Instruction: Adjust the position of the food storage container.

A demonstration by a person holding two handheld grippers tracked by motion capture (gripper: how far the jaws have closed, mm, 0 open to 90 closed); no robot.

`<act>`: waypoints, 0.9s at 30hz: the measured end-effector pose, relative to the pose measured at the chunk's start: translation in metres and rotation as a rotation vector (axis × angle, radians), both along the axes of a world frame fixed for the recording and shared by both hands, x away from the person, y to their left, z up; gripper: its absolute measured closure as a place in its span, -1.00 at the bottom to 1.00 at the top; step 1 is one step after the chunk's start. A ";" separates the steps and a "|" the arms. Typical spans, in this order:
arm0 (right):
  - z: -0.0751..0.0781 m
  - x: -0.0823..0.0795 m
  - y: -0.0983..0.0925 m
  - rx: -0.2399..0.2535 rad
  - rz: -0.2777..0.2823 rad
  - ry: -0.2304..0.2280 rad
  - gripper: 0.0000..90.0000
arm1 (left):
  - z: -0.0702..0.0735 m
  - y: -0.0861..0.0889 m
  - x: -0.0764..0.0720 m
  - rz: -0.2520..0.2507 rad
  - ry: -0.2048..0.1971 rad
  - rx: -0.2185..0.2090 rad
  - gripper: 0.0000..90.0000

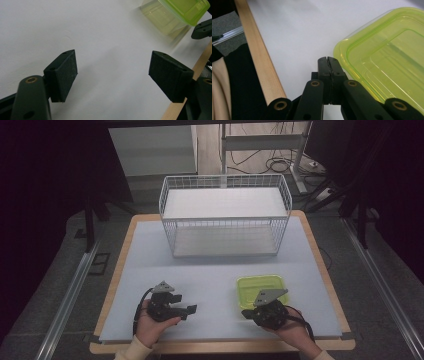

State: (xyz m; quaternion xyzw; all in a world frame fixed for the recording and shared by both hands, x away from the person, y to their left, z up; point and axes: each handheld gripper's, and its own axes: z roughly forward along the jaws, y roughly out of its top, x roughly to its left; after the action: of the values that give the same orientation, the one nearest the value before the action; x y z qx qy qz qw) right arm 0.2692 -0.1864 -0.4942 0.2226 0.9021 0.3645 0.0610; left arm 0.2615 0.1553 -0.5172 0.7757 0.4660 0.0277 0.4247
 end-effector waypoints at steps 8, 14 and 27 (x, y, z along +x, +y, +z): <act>0.022 -0.006 -0.017 0.074 -0.025 -0.055 0.99 | 0.000 0.000 -0.001 0.002 -0.001 -0.005 -0.50; 0.045 0.009 -0.085 0.118 -0.238 -0.132 0.99 | 0.000 -0.001 -0.001 0.002 0.000 -0.003 -0.50; 0.009 0.042 -0.141 0.034 -0.489 -0.048 0.99 | -0.001 -0.001 0.001 0.003 0.003 -0.002 -0.50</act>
State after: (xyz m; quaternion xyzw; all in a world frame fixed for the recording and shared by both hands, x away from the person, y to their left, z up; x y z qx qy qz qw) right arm 0.3108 -0.3272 -0.4852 0.4265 0.8135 0.3593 0.1650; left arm 0.2621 0.1539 -0.5184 0.7747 0.4678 0.0265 0.4247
